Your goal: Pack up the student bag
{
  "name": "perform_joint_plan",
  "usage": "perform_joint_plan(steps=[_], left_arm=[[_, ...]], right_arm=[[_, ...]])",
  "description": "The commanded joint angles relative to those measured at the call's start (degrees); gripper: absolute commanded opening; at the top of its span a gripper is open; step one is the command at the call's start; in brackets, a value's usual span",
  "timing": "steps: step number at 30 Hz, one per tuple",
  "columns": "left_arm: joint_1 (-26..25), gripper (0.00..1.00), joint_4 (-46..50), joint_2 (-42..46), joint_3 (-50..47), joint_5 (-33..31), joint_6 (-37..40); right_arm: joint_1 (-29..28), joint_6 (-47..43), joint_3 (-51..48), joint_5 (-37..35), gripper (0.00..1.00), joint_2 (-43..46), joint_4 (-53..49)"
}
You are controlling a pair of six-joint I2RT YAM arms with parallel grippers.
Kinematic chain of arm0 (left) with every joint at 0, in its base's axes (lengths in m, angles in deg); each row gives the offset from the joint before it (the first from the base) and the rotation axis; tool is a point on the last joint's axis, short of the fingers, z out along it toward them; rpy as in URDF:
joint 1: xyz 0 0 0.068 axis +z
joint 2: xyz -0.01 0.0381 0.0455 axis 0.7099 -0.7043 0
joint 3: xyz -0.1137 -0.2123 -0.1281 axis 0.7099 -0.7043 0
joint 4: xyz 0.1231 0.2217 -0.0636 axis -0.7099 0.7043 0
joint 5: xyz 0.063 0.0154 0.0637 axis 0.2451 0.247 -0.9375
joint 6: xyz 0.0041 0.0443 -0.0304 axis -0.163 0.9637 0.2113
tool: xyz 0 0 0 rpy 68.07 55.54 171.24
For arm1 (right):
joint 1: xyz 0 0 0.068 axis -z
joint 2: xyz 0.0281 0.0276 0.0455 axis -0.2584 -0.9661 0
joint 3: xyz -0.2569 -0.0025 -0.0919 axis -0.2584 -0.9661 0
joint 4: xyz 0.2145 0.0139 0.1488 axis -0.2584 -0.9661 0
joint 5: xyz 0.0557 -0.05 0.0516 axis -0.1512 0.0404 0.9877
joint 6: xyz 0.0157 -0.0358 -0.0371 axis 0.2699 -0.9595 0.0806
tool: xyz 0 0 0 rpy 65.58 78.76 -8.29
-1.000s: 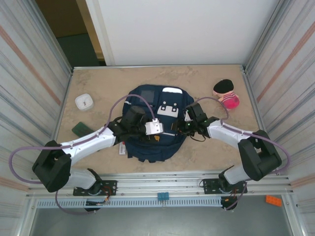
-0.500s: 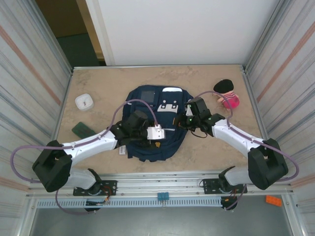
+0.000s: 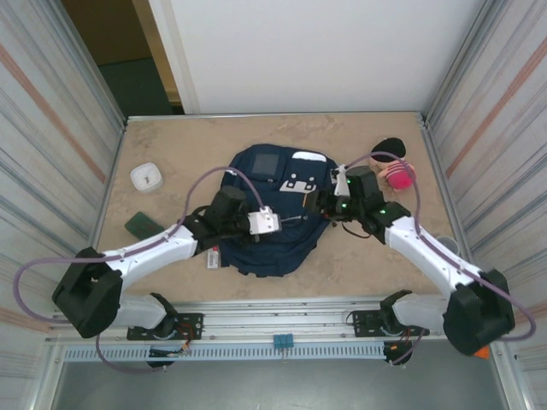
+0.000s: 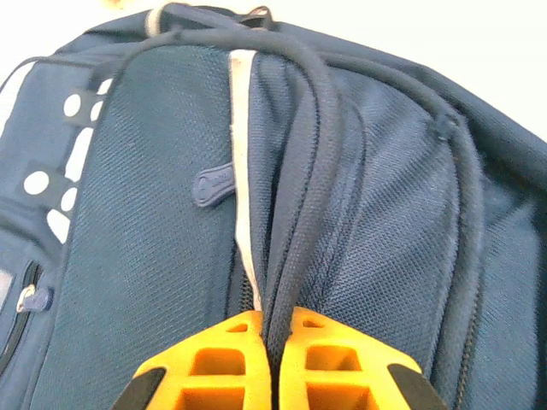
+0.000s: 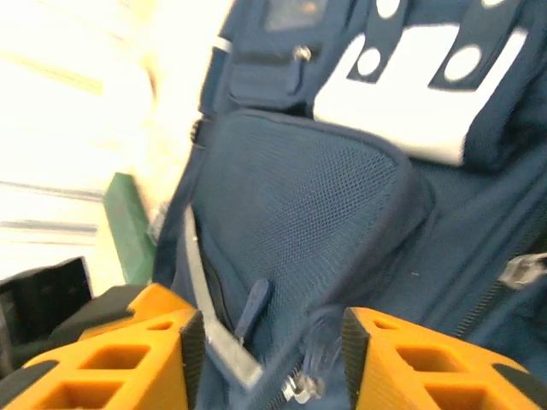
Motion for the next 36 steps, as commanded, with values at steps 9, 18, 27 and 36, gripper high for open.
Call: perform_joint_plan(steps=[9, 18, 27, 36], left_arm=[[6.76, 0.00, 3.68, 5.34, 4.55, 17.09, -1.54], [8.02, 0.00, 3.47, 6.10, 4.46, 18.07, -1.64], [8.35, 0.00, 1.25, 6.18, 3.70, 17.79, -2.84], [8.59, 0.00, -0.10, 6.30, 3.40, 17.44, -3.33]], right_arm=[[13.15, -26.99, -10.30, 15.78, 0.59, -2.05, 12.57], [13.32, -34.33, -7.09, 23.66, 0.64, -12.10, 15.58], [13.19, -35.93, -4.29, 29.84, 0.42, -17.16, 12.26], [13.28, -37.52, -4.71, 32.14, 0.25, -14.36, 9.87]])
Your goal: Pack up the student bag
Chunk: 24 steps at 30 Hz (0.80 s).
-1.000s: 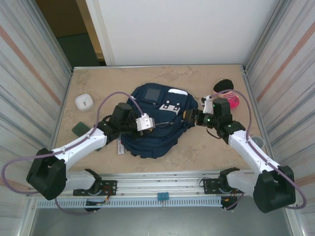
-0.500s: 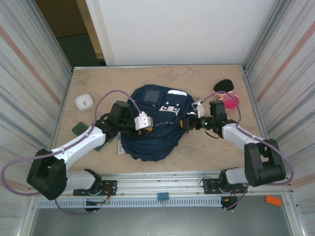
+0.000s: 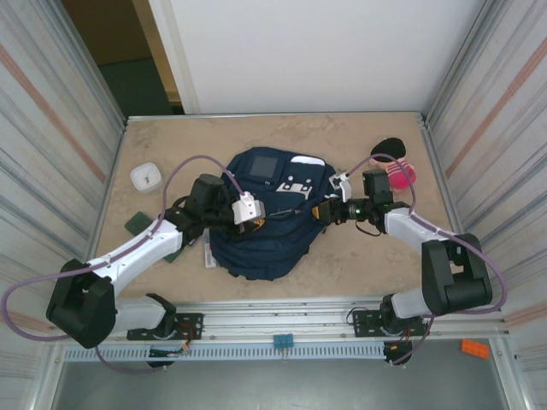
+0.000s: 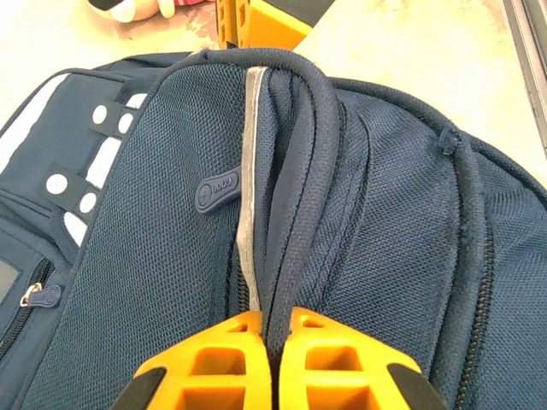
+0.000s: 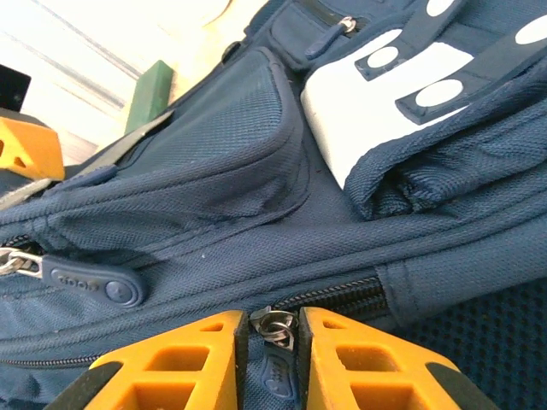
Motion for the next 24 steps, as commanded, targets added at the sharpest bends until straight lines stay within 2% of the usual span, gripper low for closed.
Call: perform_joint_plan(steps=[1, 5, 6, 8, 10, 14, 17, 20, 24], left_arm=[[0.45, 0.00, -5.61, 3.22, 1.59, 3.61, -1.55], [0.52, 0.00, -6.32, 3.43, 1.38, 3.63, -1.96], [0.51, 0.00, -6.59, 3.46, 1.26, 3.62, -2.04], [0.58, 0.00, -7.28, 3.67, 0.92, 3.32, -2.35], [0.61, 0.00, -7.97, 3.80, 0.55, 2.28, -2.85], [0.57, 0.00, -9.32, 3.96, -0.03, 1.25, -3.72], [0.61, 0.00, -10.29, 4.12, -0.39, 0.46, -4.30], [0.61, 0.00, -11.41, 4.18, -0.88, -0.28, -4.99], [0.61, 0.00, -13.04, 4.43, -1.39, 1.00, -5.64]], right_arm=[[-0.01, -2.31, 1.15, 3.41, 0.26, 0.57, -1.89], [0.17, -2.02, 2.28, 3.37, 0.40, -2.15, -3.14], [0.17, -1.70, 2.09, 3.33, 0.39, -2.40, -2.84], [0.22, -0.83, 1.55, 3.73, 0.25, -2.40, -2.25], [0.17, -0.13, 0.88, 4.21, 0.16, -1.75, -1.53], [0.16, 1.88, -0.47, 5.21, 0.04, -0.04, 0.40], [0.08, 3.37, -1.29, 5.97, 0.00, 0.77, 1.62], [-0.42, 4.26, -1.84, 5.63, 0.01, 1.80, 1.42], [-0.97, 4.80, -3.04, 3.55, 0.19, 1.84, 2.99]])
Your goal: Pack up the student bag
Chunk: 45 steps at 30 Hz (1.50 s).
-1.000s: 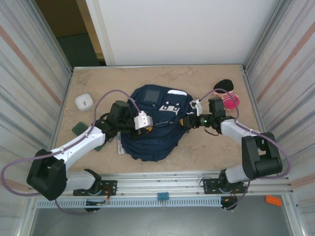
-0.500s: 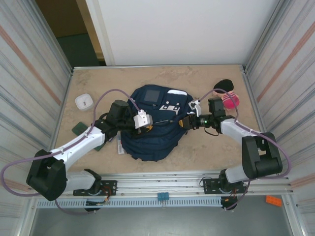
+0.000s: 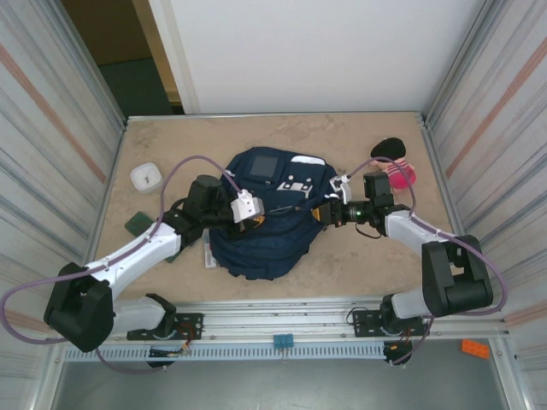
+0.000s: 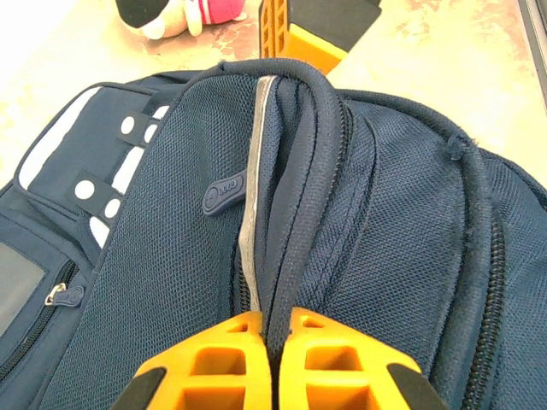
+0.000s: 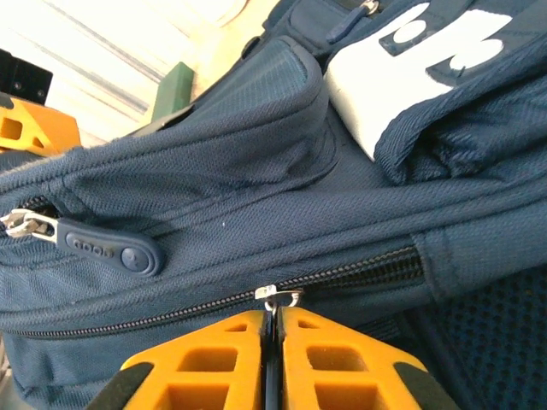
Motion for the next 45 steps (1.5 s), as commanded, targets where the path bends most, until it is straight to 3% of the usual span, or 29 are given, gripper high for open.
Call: perform_joint_plan(steps=[1, 5, 8, 11, 12, 15, 19, 24, 27, 33, 39, 45], left_arm=[[0.61, 0.00, -8.62, 3.00, 0.34, 2.42, -1.99], [0.61, 0.00, -9.38, 2.96, 0.29, 2.88, -2.52], [0.61, 0.00, -9.14, 3.09, 0.35, 2.51, -2.47], [0.61, 0.00, -9.00, 3.06, 0.35, 2.52, -2.52], [0.61, 0.00, -9.13, 3.17, 0.18, 2.45, -2.60], [0.61, 0.00, -9.94, 3.31, -0.34, 2.95, -3.05], [0.61, 0.00, -11.02, 3.72, -0.73, 3.57, -3.55], [0.61, 0.00, -11.00, 3.49, -0.38, 2.86, -4.19], [0.61, 0.00, -11.12, 3.28, -0.35, 1.87, -4.74], [0.61, 0.00, -12.81, 3.13, -0.97, -0.30, -6.57], [0.43, 0.00, -13.68, 2.26, -0.38, -3.80, -8.04], [-1.24, 0.00, -13.18, 1.05, 0.56, -9.24, -7.99]], right_arm=[[-0.93, 1.71, -1.21, 1.01, 0.22, 0.69, 2.08], [-1.34, 3.01, -0.98, 1.65, 0.24, -1.21, 3.82], [-1.72, 3.18, -1.32, 0.68, 0.14, -0.86, 4.30], [-1.72, 3.19, -2.02, 0.11, 0.11, 0.78, 4.78], [-1.72, 3.19, -2.03, -0.59, 0.11, 1.31, 4.45], [-1.81, 2.67, -1.70, -2.37, 0.30, 1.70, 3.25], [-1.85, 2.40, -1.28, -3.25, 0.31, -0.42, 3.95], [-2.03, 3.66, -1.13, -3.48, 0.09, -0.97, 5.37], [-2.26, 3.47, -1.80, -4.42, 0.03, 1.46, 4.77], [-3.46, 2.67, -1.42, -2.46, 0.00, 5.86, 0.48], [-8.25, 2.32, -0.55, -1.59, 0.00, 9.71, -5.31], [-11.44, 6.88, -1.75, -2.36, 0.00, 14.95, -6.24]])
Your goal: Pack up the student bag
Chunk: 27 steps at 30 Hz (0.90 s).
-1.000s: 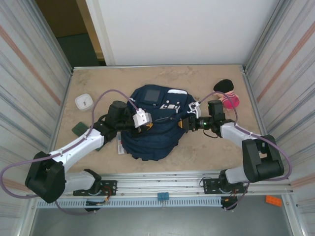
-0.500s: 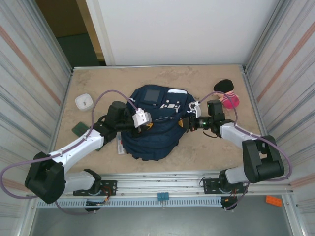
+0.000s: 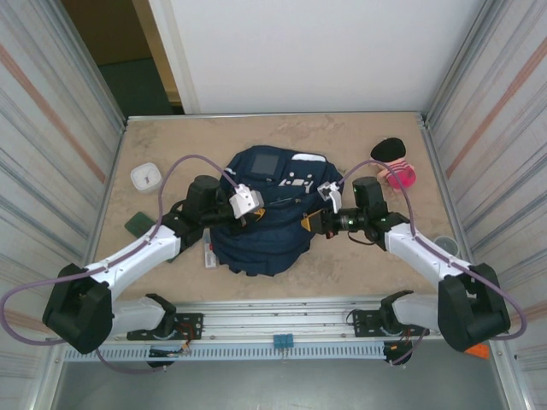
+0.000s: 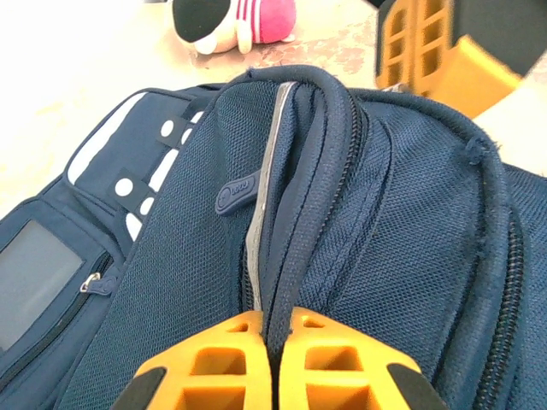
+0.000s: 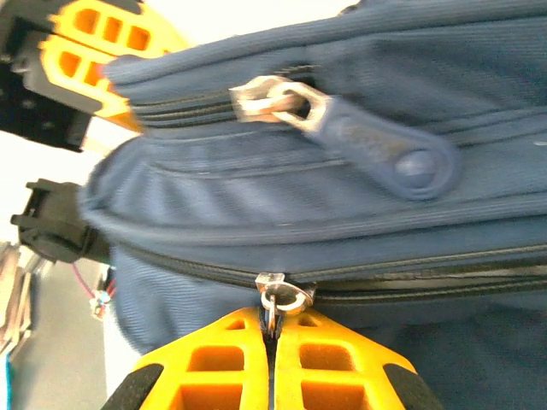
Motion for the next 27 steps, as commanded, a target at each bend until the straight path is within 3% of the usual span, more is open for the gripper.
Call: perform_joint_plan(steps=[1, 7, 15, 20, 27], left_arm=[[-1.12, 0.00, -6.77, 0.06, 2.13, -5.53, -1.18], [-4.01, 0.00, -6.75, -2.06, 3.30, -10.05, -0.23], [-7.88, 0.00, -8.09, -5.40, 5.50, -19.50, -1.96], [-10.54, 0.00, -12.18, -7.92, 6.36, -22.65, -5.79], [-14.59, 0.00, -16.04, -13.09, 9.23, -21.66, -10.22]], right_arm=[[-1.60, 3.13, -0.20, 1.91, 0.00, 3.39, -2.74], [-2.04, 6.86, 2.76, 1.49, 0.00, 4.31, -9.14], [-4.56, 14.37, 3.84, 0.68, 0.00, 5.29, -10.47], [-9.57, 21.31, 3.78, -5.36, 0.00, 3.82, -6.89], [-17.74, 31.76, 4.15, -15.39, 0.00, -1.65, 2.52]])
